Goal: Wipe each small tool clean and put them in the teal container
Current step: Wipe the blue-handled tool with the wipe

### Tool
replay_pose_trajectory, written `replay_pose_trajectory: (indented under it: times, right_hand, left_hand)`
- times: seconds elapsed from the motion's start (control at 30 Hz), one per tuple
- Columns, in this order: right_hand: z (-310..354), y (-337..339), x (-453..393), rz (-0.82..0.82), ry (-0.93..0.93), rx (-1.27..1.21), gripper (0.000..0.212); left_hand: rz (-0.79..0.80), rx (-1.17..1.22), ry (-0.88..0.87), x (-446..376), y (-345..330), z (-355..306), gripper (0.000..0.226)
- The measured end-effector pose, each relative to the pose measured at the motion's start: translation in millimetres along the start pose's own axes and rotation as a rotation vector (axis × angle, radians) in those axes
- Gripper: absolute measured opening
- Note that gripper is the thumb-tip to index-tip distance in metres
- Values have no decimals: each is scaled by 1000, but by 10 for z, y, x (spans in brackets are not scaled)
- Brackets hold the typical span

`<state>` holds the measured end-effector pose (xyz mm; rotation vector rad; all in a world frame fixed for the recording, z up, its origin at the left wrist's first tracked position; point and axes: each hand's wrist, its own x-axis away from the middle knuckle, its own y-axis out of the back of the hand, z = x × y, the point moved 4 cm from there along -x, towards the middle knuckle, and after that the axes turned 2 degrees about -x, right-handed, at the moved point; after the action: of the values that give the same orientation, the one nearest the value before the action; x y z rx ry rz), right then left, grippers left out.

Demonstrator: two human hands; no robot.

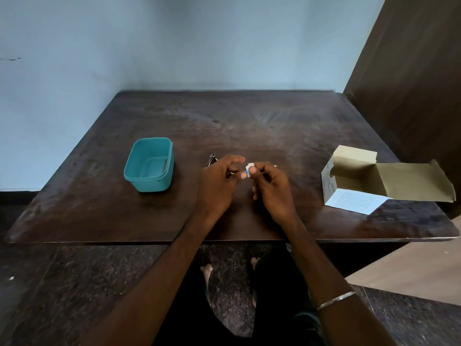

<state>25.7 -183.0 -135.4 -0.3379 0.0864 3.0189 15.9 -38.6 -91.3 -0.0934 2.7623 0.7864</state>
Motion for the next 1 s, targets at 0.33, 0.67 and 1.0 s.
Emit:
replay_pose_trajectory:
  times: [0.33,0.67,1.0]
  right_hand:
    - [-28,-40,-8,26,9,111,10]
    - [-17,-1,-8,-9,-37,-137,11]
    - [15,46,-3,-60,-50,-239,21]
  left_hand:
    - [61,-107,-16,-44,62,8,36]
    - [10,26,31,-44,-20,116,22]
    - [43,461,295,19,-52,242,17]
